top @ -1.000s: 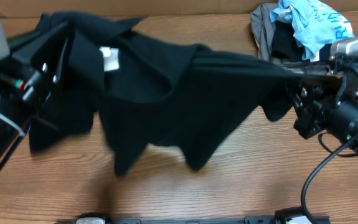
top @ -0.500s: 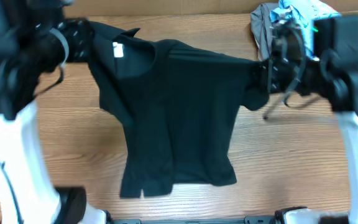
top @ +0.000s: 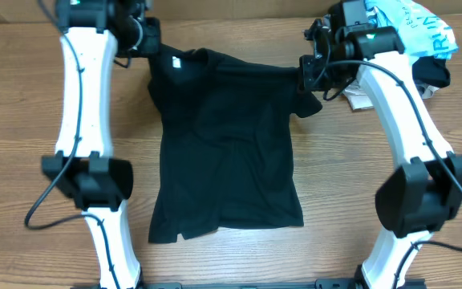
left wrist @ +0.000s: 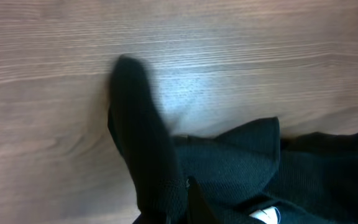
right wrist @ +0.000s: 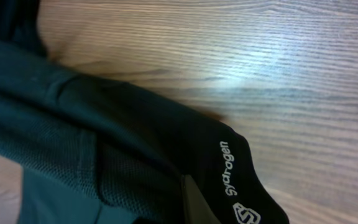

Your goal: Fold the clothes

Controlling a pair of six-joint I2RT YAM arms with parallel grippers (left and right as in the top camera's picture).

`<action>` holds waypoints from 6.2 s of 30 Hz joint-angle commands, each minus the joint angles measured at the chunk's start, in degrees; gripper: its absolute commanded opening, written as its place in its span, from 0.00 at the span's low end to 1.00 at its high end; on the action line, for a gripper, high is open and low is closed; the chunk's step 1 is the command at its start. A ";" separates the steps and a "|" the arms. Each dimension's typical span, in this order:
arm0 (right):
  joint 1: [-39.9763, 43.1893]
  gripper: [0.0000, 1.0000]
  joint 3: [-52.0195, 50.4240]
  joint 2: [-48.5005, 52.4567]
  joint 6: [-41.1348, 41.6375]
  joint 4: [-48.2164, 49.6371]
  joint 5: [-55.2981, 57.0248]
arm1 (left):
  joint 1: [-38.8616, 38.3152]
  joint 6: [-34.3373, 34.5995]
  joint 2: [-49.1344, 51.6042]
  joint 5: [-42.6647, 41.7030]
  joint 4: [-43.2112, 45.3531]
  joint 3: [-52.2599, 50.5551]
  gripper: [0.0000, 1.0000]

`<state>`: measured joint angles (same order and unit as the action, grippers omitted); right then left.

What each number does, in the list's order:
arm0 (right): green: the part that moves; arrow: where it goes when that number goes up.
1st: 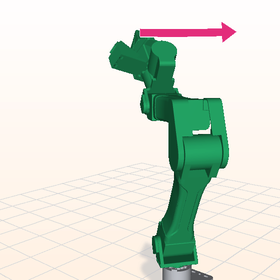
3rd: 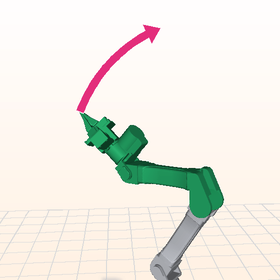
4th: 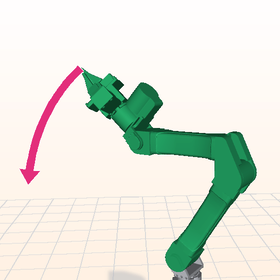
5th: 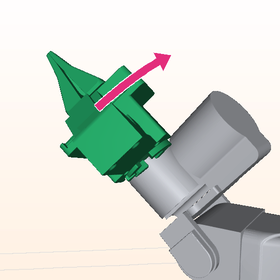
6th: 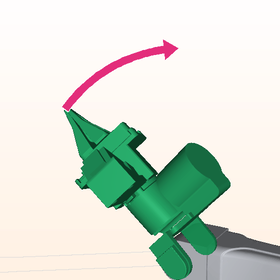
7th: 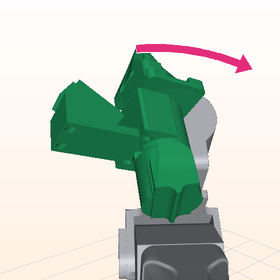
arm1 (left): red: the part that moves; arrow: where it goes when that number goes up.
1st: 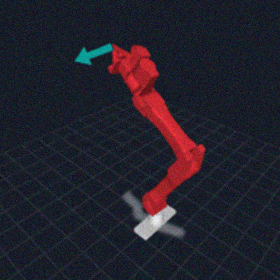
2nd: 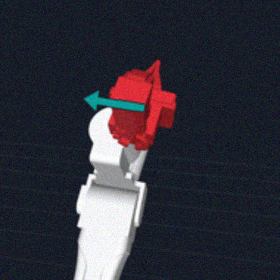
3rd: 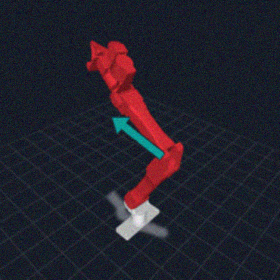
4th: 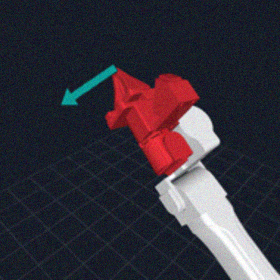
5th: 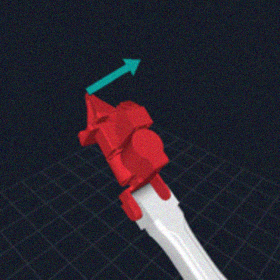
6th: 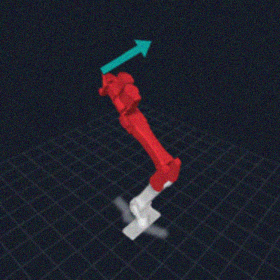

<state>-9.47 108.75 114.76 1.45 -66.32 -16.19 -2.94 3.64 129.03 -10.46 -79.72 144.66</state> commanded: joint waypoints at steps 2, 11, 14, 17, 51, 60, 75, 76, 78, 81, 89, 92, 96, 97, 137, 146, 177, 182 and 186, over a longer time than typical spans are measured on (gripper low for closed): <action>2.36 0.04 0.22 1.88 0.02 1.86 3.34 | -0.68 -2.43 3.74 3.43 2.93 0.46 0.06; 10.45 0.04 -0.02 2.45 0.04 2.69 3.93 | -1.27 -2.40 5.64 3.34 7.89 0.46 0.09; 13.38 0.04 -0.04 2.58 0.00 1.01 3.69 | -2.43 -2.43 5.66 3.39 7.21 0.35 0.11; 15.17 0.04 -0.04 3.08 -0.02 -1.33 3.72 | -4.00 -3.91 5.66 3.39 6.29 -0.26 0.21; 15.58 0.04 -2.62 4.04 -0.20 -1.90 3.93 | -10.36 -1.36 23.37 -0.11 28.44 -2.93 0.73; 15.58 0.04 -2.62 4.04 -0.20 -2.10 3.93 | -10.60 1.11 23.52 0.11 29.03 -2.99 0.30; 15.58 0.04 -2.62 4.04 -0.20 -2.34 3.93 | -10.60 2.84 23.52 0.31 27.34 -5.20 0.55; 15.58 0.04 -2.62 4.04 -0.20 -2.34 3.93 | -10.60 2.84 23.52 0.24 27.74 -6.01 0.55; 15.58 0.04 -2.62 4.04 -0.20 -2.34 3.93 | -10.62 2.89 23.52 -0.13 28.28 -7.13 0.55; 15.58 0.04 -2.62 4.04 -0.20 -2.34 3.93 | -10.62 3.28 23.52 -0.11 29.27 -8.26 0.52; 15.58 0.04 -2.62 4.04 -0.22 -2.51 3.98 | -10.43 5.92 23.43 0.83 35.30 -8.02 0.05; 15.61 0.04 -2.62 4.04 -0.22 -2.60 3.98 | -9.77 7.37 23.32 2.14 37.53 -6.49 0.04; 15.61 0.04 -2.62 4.04 -0.22 -2.58 3.98 | -8.52 7.37 23.32 3.52 39.45 -2.32 0.04; 15.61 0.04 -2.62 4.04 -0.20 -2.54 3.98 | -8.28 7.34 23.32 4.07 39.76 -1.01 0.04; 15.61 0.86 5.07 -2.78 0.37 -9.27 -2.08 | -5.03 4.11 4.15 4.31 -17.07 35.30 1.00; 15.58 1.00 5.70 -25.62 3.30 -17.35 -1.25 | -10.64 3.65 -6.16 4.59 -17.09 32.70 1.00; 15.61 0.95 -16.22 -38.14 4.50 -12.09 -1.90 | -13.75 11.17 -16.72 6.34 6.08 -59.58 0.50; 15.61 0.94 -16.24 -38.14 4.48 -11.74 -1.90 | -12.79 11.87 -16.72 6.32 12.70 -68.15 0.41; 15.61 0.93 -16.24 -38.14 4.50 -11.61 -1.90 | -11.08 12.02 -16.72 5.95 17.22 -72.39 0.36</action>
<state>6.24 92.62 77.21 5.98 -78.43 -17.74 -15.57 14.92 113.40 -3.49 -64.51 74.63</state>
